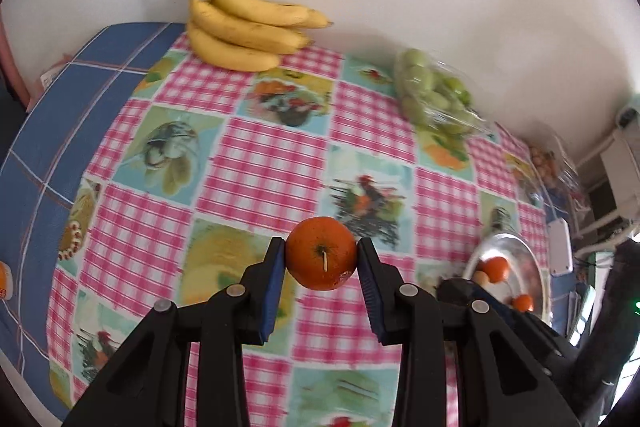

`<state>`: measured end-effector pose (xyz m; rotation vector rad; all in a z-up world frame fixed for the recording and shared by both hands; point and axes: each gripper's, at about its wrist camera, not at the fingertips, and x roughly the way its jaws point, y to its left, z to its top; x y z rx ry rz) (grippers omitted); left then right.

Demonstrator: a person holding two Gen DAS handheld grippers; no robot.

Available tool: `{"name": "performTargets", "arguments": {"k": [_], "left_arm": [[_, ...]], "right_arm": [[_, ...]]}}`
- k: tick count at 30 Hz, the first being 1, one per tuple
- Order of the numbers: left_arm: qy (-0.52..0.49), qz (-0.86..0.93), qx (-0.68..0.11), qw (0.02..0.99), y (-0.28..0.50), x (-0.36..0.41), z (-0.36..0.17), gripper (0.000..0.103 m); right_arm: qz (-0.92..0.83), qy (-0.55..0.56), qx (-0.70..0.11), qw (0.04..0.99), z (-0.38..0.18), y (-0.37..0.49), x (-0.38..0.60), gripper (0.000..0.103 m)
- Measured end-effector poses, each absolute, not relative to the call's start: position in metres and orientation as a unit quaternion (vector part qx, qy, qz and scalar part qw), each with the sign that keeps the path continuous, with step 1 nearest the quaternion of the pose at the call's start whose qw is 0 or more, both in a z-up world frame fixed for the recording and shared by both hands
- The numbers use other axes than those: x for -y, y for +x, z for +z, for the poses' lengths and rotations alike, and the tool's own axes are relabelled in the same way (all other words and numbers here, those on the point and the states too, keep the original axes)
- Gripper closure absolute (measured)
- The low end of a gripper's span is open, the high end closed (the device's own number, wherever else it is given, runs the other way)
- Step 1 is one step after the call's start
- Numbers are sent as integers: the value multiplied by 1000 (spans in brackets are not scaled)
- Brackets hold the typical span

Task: Organize fruits
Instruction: 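Carry the orange in the left tool and the plum in the right tool over the bowl, then open the left tool to drop the orange while the right tool releases the plum into the bowl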

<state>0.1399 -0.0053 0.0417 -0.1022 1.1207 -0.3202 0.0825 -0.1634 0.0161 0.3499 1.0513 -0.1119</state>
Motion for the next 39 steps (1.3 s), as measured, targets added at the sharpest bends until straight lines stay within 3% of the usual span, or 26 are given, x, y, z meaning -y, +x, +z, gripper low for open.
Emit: {"name": "performTargets", "arguments": {"k": [20,39], "left_arm": [[-6,-271,-596,756,81,155,-5,65],[-1,-269,-618,739,89,181,-29,65]], "right_arm": [[-172,237,-517,805,-22,11,306,74],[-178,252,-522,795,-39,19,323,73]]}}
